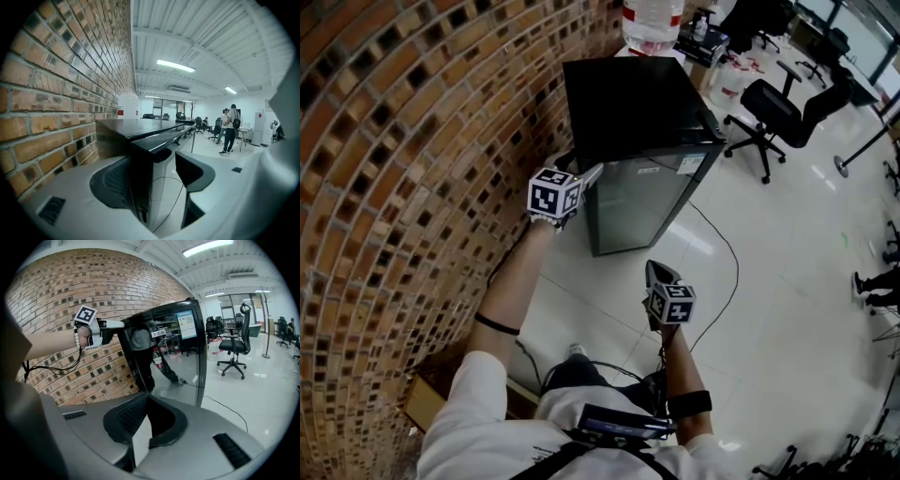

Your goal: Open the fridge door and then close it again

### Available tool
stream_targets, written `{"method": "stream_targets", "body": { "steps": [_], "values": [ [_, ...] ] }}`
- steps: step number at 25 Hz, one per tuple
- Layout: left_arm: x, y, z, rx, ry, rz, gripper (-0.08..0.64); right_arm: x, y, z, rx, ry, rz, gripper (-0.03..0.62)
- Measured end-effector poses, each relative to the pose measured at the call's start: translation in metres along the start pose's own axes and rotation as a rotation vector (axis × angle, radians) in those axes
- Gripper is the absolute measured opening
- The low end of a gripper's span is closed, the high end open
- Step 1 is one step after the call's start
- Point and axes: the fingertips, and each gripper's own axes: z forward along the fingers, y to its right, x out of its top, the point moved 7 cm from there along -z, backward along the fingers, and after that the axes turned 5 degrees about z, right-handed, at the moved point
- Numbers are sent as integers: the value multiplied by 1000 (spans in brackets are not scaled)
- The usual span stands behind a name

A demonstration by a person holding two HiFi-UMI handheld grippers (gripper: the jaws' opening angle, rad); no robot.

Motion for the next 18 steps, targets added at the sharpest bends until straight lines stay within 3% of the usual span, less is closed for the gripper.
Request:
{"method": "stream_targets", "body": {
  "steps": [10, 18],
  "values": [
    [3, 6, 1, 45, -6, -12, 266, -15, 9, -12, -2, -22, 24, 0],
    [3, 23, -10, 80, -17, -6, 260, 2, 22, -30, -5, 10, 31, 0]
  ]
}}
